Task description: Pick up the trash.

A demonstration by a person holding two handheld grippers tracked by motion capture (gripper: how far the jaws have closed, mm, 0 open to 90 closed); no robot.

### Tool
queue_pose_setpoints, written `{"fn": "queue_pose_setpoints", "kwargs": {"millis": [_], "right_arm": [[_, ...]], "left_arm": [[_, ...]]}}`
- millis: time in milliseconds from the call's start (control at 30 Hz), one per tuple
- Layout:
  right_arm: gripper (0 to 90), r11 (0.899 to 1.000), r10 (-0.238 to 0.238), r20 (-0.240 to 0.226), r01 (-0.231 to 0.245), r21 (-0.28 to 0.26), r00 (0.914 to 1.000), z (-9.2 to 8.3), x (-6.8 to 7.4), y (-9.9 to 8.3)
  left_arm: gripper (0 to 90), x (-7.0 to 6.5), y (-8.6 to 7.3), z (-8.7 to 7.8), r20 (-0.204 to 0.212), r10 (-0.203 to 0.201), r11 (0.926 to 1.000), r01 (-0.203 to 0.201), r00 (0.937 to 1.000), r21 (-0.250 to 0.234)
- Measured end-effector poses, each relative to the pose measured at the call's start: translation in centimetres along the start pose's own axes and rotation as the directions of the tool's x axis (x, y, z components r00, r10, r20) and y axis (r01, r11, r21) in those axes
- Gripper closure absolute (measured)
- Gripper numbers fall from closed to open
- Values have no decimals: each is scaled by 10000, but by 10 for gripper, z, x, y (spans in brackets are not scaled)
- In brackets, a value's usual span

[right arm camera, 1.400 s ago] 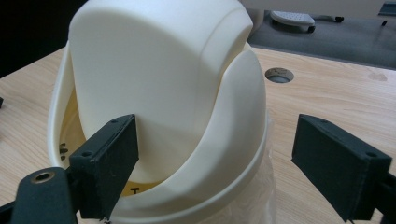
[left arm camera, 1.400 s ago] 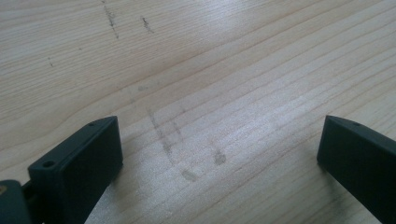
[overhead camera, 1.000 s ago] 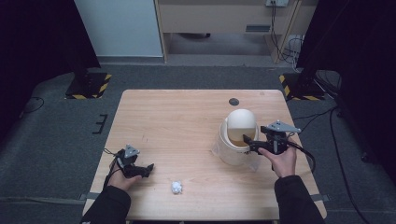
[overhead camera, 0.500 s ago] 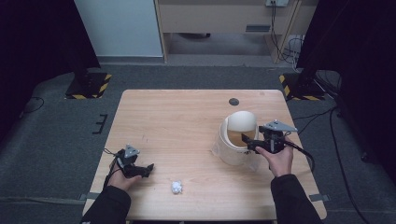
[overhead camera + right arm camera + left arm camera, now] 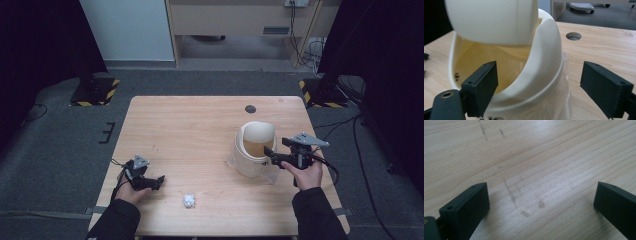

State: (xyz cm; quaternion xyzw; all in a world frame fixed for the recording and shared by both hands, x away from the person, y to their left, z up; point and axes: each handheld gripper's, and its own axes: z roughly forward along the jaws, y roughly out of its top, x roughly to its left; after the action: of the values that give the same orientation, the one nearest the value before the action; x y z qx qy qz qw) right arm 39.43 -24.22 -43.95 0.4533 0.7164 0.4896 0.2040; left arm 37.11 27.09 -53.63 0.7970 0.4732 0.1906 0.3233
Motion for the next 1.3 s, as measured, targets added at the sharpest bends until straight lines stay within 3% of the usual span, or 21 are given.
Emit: {"fn": "queue_pose_setpoints", "kwargs": {"millis": [200, 367, 633, 733, 800, 933, 1033, 1100, 1167, 1300], "right_arm": [[143, 9992, 185, -56, -187, -341, 9998, -24, -8, -2], [140, 9991, 321, 46, -320, -278, 9995, -31, -15, -9], [136, 9977, 464, 645, -494, 470, 9968, -29, -30, -29], [130, 9916, 224, 922, -338, 1245, 9955, -20, -39, -44], [129, 9891, 281, 974, -417, 1414, 9948, -19, -40, -47], [140, 9675, 33, 1241, -345, 2507, 9923, -10, -52, -65], [140, 9607, 40, 1324, -406, 2744, 9912, -6, -57, -70], [140, 9465, 14, 1386, -460, 3194, 9904, 0, -65, -77], [138, 9402, 19, 1474, -520, 3367, 9891, 1, -67, -79], [130, 9374, -86, 1496, -441, 3455, 9887, 1, -69, -82]], "left_arm": [[0, 0, 0, 0, 35, 22, 10000, -22, 10000, -2], [0, 1, 0, 0, 49, 38, 10000, -38, 10000, -1], [0, 1, 0, 0, 77, 58, 10000, -58, 10000, 3], [0, 1, 0, -1, 93, 66, 10000, -66, 9999, 23], [10, 1, 0, -1, 91, 50, 10000, -50, 9999, 43], [29, 2, 1, -2, 79, 42, 9999, -43, 10000, 121], [51, 1, 2, -3, 102, 62, 9998, -64, 9999, 176], [66, 1, 3, -4, 104, 21, 9997, -24, 9999, 257], [83, 1, 3, -5, 100, 24, 9996, -27, 9999, 287], [115, 2, 4, -8, 123, 20, 9989, -25, 9999, 468]]}}
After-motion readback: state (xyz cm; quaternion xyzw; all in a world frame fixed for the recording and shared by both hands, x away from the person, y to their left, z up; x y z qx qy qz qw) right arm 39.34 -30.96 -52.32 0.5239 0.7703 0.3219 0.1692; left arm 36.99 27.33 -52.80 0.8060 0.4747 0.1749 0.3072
